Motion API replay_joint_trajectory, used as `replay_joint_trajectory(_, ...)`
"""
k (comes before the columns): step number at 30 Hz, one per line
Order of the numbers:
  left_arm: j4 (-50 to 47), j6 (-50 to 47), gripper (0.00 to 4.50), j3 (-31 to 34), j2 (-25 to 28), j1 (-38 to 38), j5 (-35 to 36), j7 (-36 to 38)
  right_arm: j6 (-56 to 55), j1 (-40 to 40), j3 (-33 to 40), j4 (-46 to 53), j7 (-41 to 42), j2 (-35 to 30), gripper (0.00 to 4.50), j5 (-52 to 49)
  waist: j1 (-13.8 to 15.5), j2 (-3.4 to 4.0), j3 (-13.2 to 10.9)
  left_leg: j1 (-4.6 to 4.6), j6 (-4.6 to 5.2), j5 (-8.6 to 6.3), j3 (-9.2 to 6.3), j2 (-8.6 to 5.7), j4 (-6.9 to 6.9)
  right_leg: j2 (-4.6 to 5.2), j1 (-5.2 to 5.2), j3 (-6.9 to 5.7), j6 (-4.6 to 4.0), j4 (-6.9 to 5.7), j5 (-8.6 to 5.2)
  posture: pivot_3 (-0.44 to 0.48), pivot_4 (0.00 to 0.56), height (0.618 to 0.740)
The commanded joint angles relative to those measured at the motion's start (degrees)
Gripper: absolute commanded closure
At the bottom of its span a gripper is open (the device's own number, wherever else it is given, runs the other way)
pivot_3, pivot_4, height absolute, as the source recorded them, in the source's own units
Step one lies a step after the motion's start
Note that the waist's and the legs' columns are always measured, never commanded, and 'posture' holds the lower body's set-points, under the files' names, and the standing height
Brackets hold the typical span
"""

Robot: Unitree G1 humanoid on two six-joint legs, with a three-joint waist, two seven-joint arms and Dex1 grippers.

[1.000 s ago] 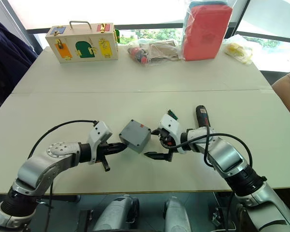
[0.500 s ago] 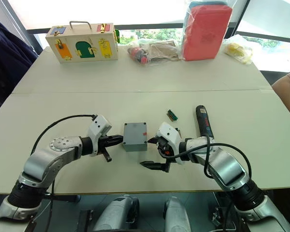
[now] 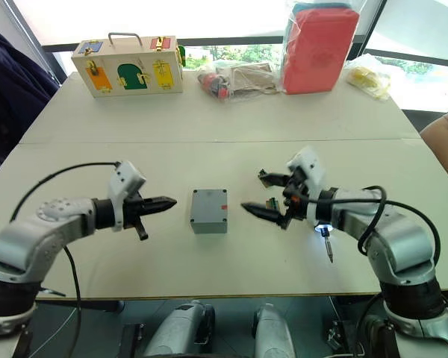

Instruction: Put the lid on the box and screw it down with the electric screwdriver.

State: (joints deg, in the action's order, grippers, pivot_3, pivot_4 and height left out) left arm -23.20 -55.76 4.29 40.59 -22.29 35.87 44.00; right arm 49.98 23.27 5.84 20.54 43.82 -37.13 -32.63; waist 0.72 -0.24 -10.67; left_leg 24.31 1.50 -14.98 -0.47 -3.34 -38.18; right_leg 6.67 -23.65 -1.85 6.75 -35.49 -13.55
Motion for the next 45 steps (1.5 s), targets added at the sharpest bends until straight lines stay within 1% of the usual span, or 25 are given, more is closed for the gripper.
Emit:
replay_joint_trajectory(1, -2.47, -2.51, 4.5, 0.31, 1.31, -3.87, 4.55, 2.51, -8.51, 5.58, -4.94, -12.32, -3.45, 2.2, 0.03, 8.5, -0.16, 0.01, 0.0, -0.01, -0.04, 0.02, 0.04, 0.0, 0.0, -0.01, -0.01, 0.01, 0.0, -0.02, 0.0, 0.0, 0.15, 0.74)
replay_joint_trajectory(3, -3.19, -3.21, 4.5, -0.89, 1.64, -5.58, 5.32, 2.9, -14.08, 8.73, -7.09, -20.25, -4.17, 4.81, 0.03, 11.96, -0.32, 0.01, 0.0, 0.0, -0.07, 0.05, 0.13, -0.01, 0.01, -0.03, -0.06, 0.06, 0.0, -0.06, 0.0, 0.0, 0.15, 0.74)
replay_joint_trajectory(7, -4.0, -4.11, 4.5, -1.46, 1.23, -6.54, 6.23, 1.64, -20.8, 11.02, -9.96, -29.09, -3.03, 6.55, 0.03, 16.42, -0.44, 0.02, 0.0, 0.0, -0.12, 0.08, 0.13, 0.01, 0.04, -0.1, -0.08, 0.1, 0.01, -0.07, -0.02, 0.0, 0.15, 0.74)
replay_joint_trajectory(9, -4.26, -4.49, 4.5, -1.26, 0.62, -6.53, 6.63, 0.74, -23.0, 11.99, -10.86, -32.14, -3.04, 6.98, 0.46, 18.2, -0.39, 0.02, 0.0, 0.02, -0.12, 0.09, 0.13, 0.01, 0.02, -0.11, -0.08, 0.11, 0.01, -0.07, -0.02, 0.0, 0.15, 0.74)
replay_joint_trajectory(10, -4.3, -4.52, 4.5, -1.12, 0.29, -6.34, 6.76, 0.23, -23.65, 12.32, -10.92, -33.1, -2.95, 7.25, 0.59, 18.6, -0.38, 0.02, 0.0, 0.02, -0.12, 0.09, 0.13, 0.01, 0.0, -0.11, -0.07, 0.11, 0.01, -0.06, -0.02, 0.0, 0.15, 0.74)
replay_joint_trajectory(12, -4.66, -4.44, 4.5, -0.85, -0.14, -5.35, 6.98, -0.76, -24.52, 12.79, -10.73, -34.57, -2.97, 7.86, 1.22, 18.97, -0.41, 0.02, 0.0, 0.02, -0.12, 0.09, 0.13, 0.01, -0.02, -0.11, -0.05, 0.12, 0.01, -0.08, -0.01, 0.0, 0.15, 0.74)
replay_joint_trajectory(13, -4.98, -4.45, 4.5, -0.73, -0.18, -4.72, 7.08, -1.09, -24.72, 12.93, -10.45, -35.17, -2.97, 8.23, 1.71, 18.92, -0.44, 0.02, 0.0, 0.01, -0.12, 0.09, 0.13, 0.01, -0.02, -0.12, -0.06, 0.13, 0.01, -0.09, -0.01, 0.0, 0.15, 0.74)
replay_joint_trajectory(14, -5.29, -4.49, 4.5, -0.64, -0.16, -4.19, 7.17, -1.37, -25.08, 13.0, -10.31, -35.69, -3.02, 8.5, 1.89, 19.09, -0.48, 0.02, 0.0, 0.01, -0.13, 0.09, 0.12, 0.01, -0.01, -0.12, -0.08, 0.13, 0.01, -0.12, -0.01, 0.0, 0.15, 0.74)
replay_joint_trajectory(15, -5.54, -4.48, 4.5, -0.61, -0.11, -3.73, 7.24, -1.61, -25.47, 13.09, -10.22, -36.24, -2.97, 8.76, 2.25, 19.25, -0.5, 0.02, 0.0, 0.01, -0.13, 0.1, 0.12, 0.03, -0.01, -0.14, -0.08, 0.14, 0.01, -0.13, -0.02, 0.0, 0.15, 0.74)
replay_joint_trajectory(21, -6.23, -4.19, 4.5, -1.05, 0.14, -2.73, 7.48, -2.52, -27.53, 14.7, -8.73, -40.4, -4.1, 10.6, 2.25, 19.63, -0.41, 0.02, 0.0, 0.01, -0.2, 0.13, 0.12, 0.03, -0.01, -0.15, -0.11, 0.16, 0.0, -0.17, -0.02, 0.0, 0.15, 0.74)
replay_joint_trajectory(29, -5.58, -3.62, 4.5, -1.65, 0.2, -2.66, 7.08, -2.94, -28.06, 16.07, -7.54, -43.07, -4.27, 11.72, 2.25, 19.97, -0.44, 0.02, 0.0, 0.01, -0.21, 0.14, 0.12, 0.03, 0.01, -0.16, -0.14, 0.18, 0.0, -0.21, -0.02, 0.0, 0.15, 0.74)
replay_joint_trajectory(32, -5.19, -3.17, 4.5, -2.02, 0.4, -2.52, 6.52, -2.83, -28.22, 15.99, -7.55, -43.32, -4.41, 11.99, 3.01, 20.19, -0.47, 0.02, 0.0, 0.01, -0.21, 0.14, 0.12, 0.03, 0.0, -0.16, -0.14, 0.18, 0.0, -0.21, -0.02, 0.0, 0.15, 0.74)
replay_joint_trajectory(34, -5.15, -3.13, 4.5, -2.03, 0.45, -2.52, 6.48, -2.77, -28.25, 15.9, -7.55, -43.31, -4.4, 12.07, 3.72, 20.27, -0.48, 0.02, 0.0, 0.01, -0.21, 0.14, 0.12, 0.03, 0.0, -0.16, -0.14, 0.18, 0.0, -0.22, -0.02, 0.0, 0.15, 0.74)
replay_joint_trajectory(35, -4.99, -3.02, 4.5, -2.09, 0.51, -2.58, 6.43, -2.72, -28.22, 15.7, -7.66, -43.02, -4.38, 12.12, 4.18, 20.36, -0.49, 0.03, 0.0, 0.01, -0.22, 0.14, 0.12, 0.03, 0.01, -0.16, -0.15, 0.18, 0.0, -0.27, -0.02, 0.0, 0.15, 0.74)
replay_joint_trajectory(36, -4.86, -2.92, 4.5, -2.15, 0.56, -2.63, 6.39, -2.69, -28.19, 15.57, -7.73, -42.81, -4.36, 12.16, 4.49, 20.42, -0.48, 0.02, 0.0, 0.01, -0.22, 0.14, 0.12, 0.03, 0.01, -0.16, -0.15, 0.19, 0.0, -0.33, -0.02, 0.0, 0.15, 0.74)
replay_joint_trajectory(45, -4.22, -2.24, 4.5, -2.53, 0.56, -2.47, 5.84, -2.52, -29.07, 14.67, -7.84, -39.39, -3.69, 11.06, 4.49, 21.48, -0.49, 0.02, 0.0, 0.01, -0.22, 0.14, 0.12, 0.03, 0.0, -0.16, -0.16, 0.19, -0.01, -0.42, -0.02, 0.0, 0.15, 0.74)
